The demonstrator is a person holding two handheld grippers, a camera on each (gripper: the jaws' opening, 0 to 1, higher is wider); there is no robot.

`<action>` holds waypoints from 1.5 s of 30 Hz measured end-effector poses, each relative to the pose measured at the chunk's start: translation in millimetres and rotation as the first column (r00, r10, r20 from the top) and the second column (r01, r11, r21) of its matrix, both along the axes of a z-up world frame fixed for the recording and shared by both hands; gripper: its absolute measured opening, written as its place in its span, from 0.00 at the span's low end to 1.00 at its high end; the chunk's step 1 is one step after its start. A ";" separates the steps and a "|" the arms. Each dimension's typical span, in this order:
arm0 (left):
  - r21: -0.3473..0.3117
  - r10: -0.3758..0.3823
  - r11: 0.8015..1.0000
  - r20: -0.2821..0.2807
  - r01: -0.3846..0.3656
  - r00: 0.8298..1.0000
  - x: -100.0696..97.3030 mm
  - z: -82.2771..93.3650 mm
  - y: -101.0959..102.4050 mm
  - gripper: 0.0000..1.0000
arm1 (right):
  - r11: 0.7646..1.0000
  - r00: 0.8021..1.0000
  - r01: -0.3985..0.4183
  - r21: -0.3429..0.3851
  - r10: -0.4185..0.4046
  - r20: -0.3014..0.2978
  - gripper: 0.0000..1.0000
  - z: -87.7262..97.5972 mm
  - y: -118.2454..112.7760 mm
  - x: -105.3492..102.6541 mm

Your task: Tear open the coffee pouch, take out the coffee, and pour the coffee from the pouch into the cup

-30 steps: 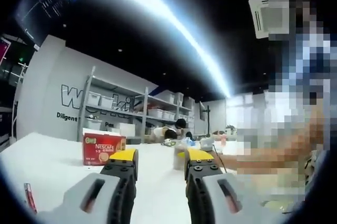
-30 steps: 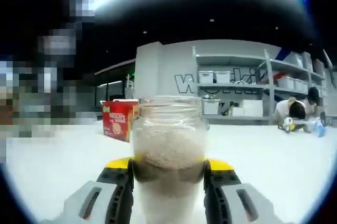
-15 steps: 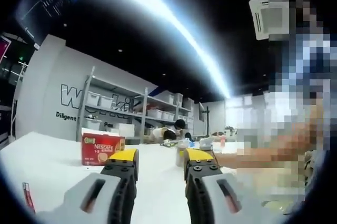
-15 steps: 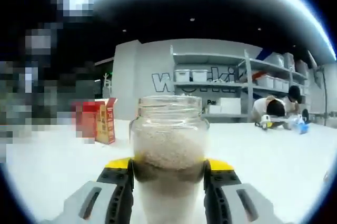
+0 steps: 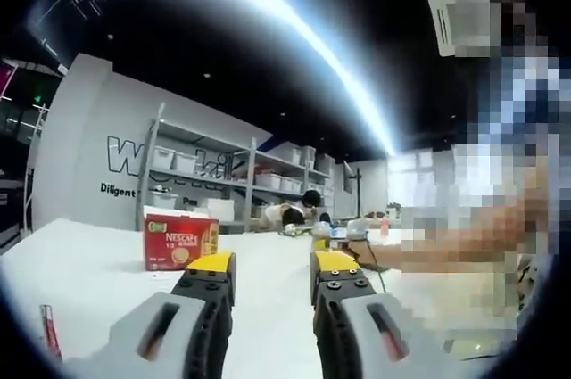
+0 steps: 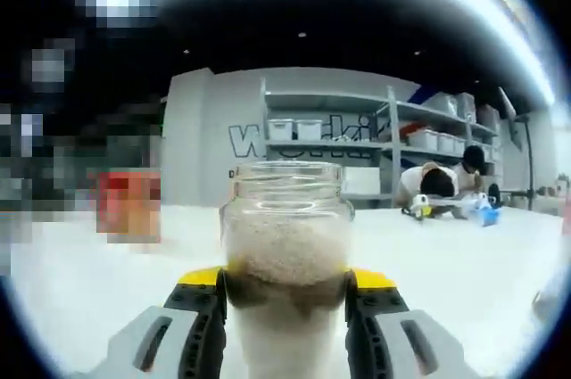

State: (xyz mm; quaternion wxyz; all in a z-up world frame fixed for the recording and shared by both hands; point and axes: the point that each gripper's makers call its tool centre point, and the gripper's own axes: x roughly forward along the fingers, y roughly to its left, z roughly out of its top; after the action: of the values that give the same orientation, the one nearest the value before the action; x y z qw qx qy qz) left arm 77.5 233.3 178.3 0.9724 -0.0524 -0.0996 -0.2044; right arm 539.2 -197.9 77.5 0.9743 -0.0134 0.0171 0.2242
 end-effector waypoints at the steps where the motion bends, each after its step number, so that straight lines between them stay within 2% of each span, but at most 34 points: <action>1: -0.002 -0.001 1.000 -0.002 0.001 1.000 0.3 -0.3 0.1 0.35 | 1.000 1.000 0.010 0.002 -0.010 0.003 0.52 0.1 -2.9 1.9; 10: 0.004 0.024 1.000 -0.007 -0.024 1.000 3.3 -2.4 3.7 0.34 | 0.999 0.999 0.046 -0.005 -0.046 -0.005 0.52 0.7 -16.6 10.4; 15: -0.007 0.025 1.000 -0.010 -0.025 1.000 6.7 -2.3 3.5 0.34 | 0.995 0.995 0.097 -0.001 -0.097 0.001 0.52 1.0 -24.5 12.3; 24: 0.010 0.018 1.000 -0.035 -0.018 0.999 11.9 -11.3 1.9 0.34 | 0.994 0.994 0.108 -0.011 -0.108 -0.014 0.52 1.4 -29.9 12.2; 41: 0.008 0.016 1.000 -0.039 -0.015 0.999 14.9 -14.5 1.6 0.34 | 0.995 0.995 0.093 -0.023 -0.094 -0.041 0.53 -0.4 -35.7 19.5; 45: 0.022 0.023 1.000 -0.042 -0.022 0.999 15.1 -16.5 2.6 0.34 | 0.996 0.995 0.090 -0.002 -0.090 -0.041 0.53 -1.0 -35.5 19.2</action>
State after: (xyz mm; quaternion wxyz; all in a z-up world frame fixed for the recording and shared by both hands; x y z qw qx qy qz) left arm 92.6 235.9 161.8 0.9771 -0.0452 -0.0773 -0.1932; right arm 558.4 -233.4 76.5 0.9828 -0.0081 0.0376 0.1804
